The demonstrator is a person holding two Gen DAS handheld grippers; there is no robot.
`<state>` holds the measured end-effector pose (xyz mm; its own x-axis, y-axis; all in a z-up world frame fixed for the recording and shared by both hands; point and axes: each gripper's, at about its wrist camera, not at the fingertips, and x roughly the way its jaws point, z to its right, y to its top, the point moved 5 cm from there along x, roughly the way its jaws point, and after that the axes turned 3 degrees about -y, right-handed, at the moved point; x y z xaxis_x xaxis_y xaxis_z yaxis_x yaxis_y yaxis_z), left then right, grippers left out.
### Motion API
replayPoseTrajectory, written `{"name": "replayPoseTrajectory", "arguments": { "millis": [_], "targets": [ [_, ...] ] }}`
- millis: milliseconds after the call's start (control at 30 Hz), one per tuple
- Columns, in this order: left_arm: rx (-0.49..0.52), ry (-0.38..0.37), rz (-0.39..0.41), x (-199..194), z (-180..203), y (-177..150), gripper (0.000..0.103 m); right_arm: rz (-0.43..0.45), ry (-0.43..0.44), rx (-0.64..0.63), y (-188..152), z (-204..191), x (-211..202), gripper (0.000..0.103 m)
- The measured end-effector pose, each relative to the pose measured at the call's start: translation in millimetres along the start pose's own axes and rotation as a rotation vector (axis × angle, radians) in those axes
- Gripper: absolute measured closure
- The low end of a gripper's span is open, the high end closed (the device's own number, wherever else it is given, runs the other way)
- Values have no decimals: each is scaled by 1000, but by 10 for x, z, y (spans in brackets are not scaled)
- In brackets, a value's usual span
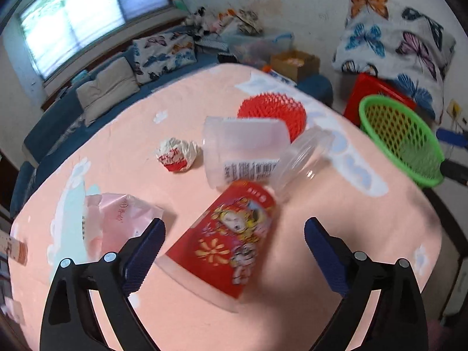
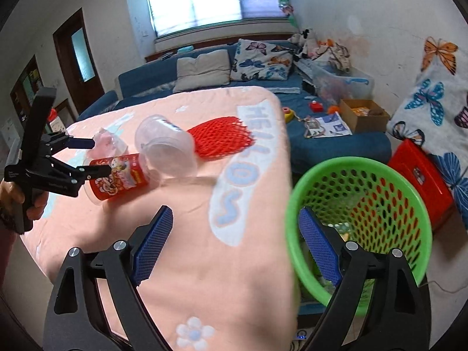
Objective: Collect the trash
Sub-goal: 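Return the left gripper to the table and grasp the red paper cup, then grasp the clear plastic lid on the table with the right gripper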
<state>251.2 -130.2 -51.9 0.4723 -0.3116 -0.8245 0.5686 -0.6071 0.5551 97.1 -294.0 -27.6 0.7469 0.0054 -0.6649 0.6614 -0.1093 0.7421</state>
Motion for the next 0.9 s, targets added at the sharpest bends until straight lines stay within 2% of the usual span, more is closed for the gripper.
{"name": "replayPoseTrajectory", "arguments": {
  "millis": [67,167,367,667,900],
  "targets": [
    [21,11,-20,40,-54,-21,9,-12,10,-1,34,-88,65,15],
    [59,-27,-57,125,-114,-40,8,-21,17,-2,68,-204,145,15],
    [144,-42,-144,368,-132,-100,8,-34,33,-6,103,-377,270,15],
    [206,-46,-189,567,-112,-119,8,-58,37,-16,132,-498,443,15],
    [205,-55,-201,687,-98,-198,9,-73,47,-6,127,-528,565,15]
  ]
}}
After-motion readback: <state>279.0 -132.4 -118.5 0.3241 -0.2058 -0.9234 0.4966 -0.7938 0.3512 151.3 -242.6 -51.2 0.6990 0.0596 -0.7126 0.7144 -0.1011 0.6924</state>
